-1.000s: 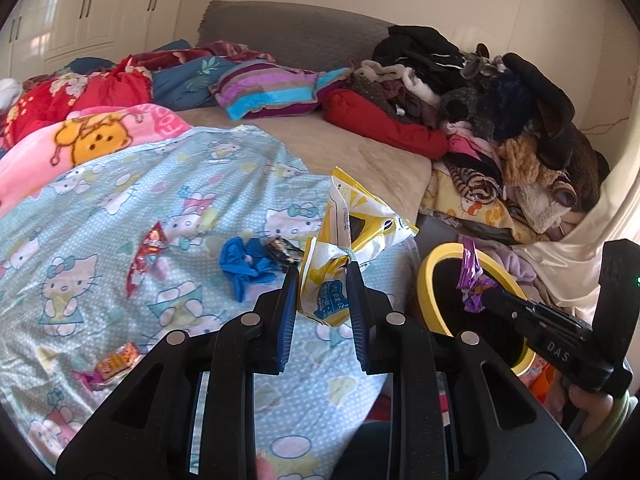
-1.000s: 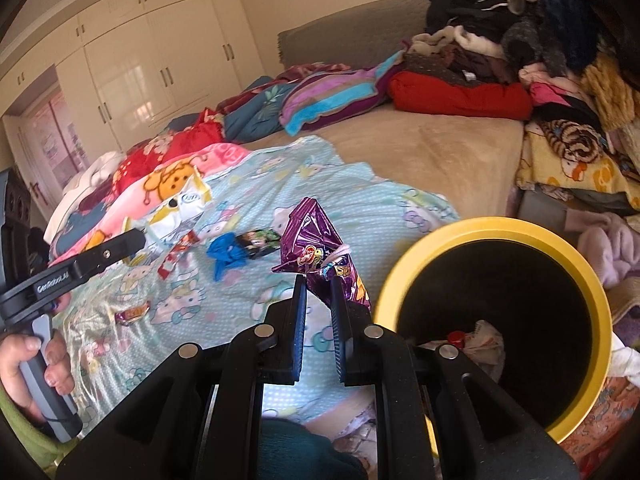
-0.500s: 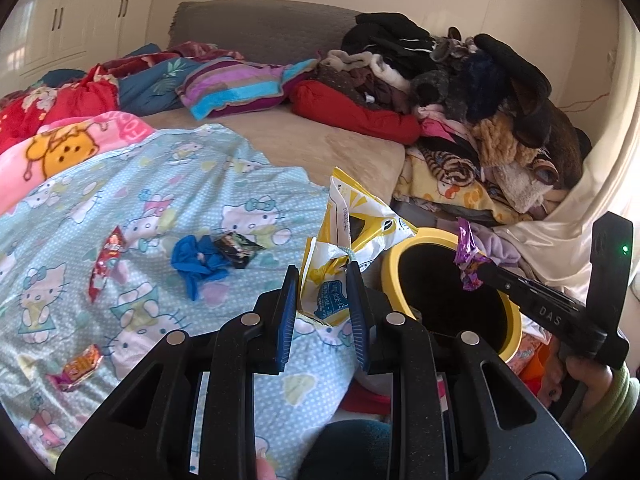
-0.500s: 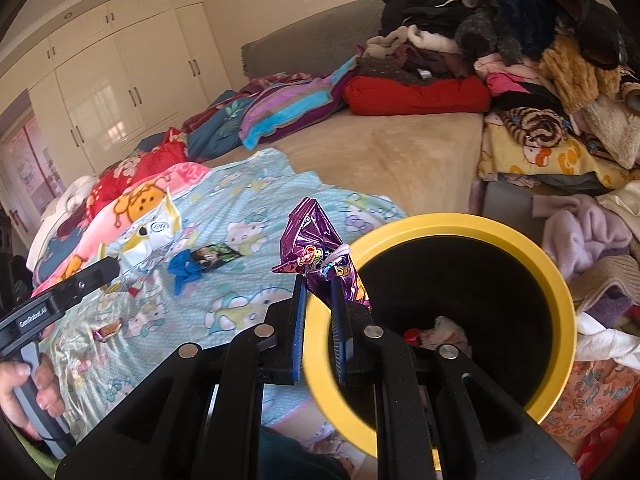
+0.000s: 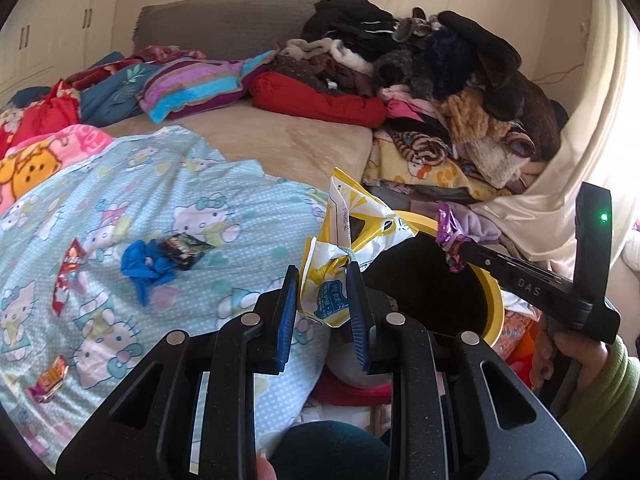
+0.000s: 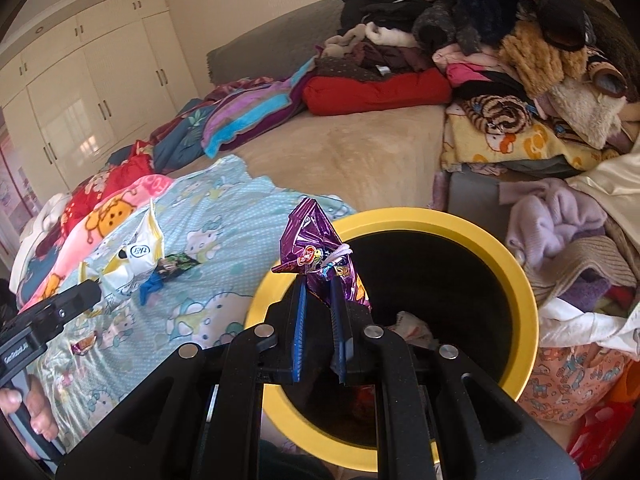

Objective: Collect trash
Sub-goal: 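Carry the snack bag and purple wrapper over the yellow bin with both tools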

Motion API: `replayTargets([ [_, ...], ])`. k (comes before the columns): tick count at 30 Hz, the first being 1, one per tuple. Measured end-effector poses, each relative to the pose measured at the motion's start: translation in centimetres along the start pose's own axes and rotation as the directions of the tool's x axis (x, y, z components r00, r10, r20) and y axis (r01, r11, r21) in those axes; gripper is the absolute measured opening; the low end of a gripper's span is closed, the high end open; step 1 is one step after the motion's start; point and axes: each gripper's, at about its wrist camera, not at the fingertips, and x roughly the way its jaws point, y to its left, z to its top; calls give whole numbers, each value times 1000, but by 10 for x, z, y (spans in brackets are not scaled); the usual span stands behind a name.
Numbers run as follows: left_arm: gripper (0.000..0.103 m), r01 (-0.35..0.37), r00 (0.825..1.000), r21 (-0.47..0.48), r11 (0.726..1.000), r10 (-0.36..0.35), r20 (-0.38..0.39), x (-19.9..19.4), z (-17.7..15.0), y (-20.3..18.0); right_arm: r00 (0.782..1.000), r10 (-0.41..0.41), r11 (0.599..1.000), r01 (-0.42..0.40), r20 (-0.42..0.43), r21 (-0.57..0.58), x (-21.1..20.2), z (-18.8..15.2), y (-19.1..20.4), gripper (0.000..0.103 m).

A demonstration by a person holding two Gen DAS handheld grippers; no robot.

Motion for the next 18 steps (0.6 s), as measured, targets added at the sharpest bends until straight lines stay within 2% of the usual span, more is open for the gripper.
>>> replayTargets([
  [18, 18, 58, 997, 96, 994, -52, -63, 36, -1, -41, 996, -83, 992, 84, -21, 92, 6, -5, -46, 12],
])
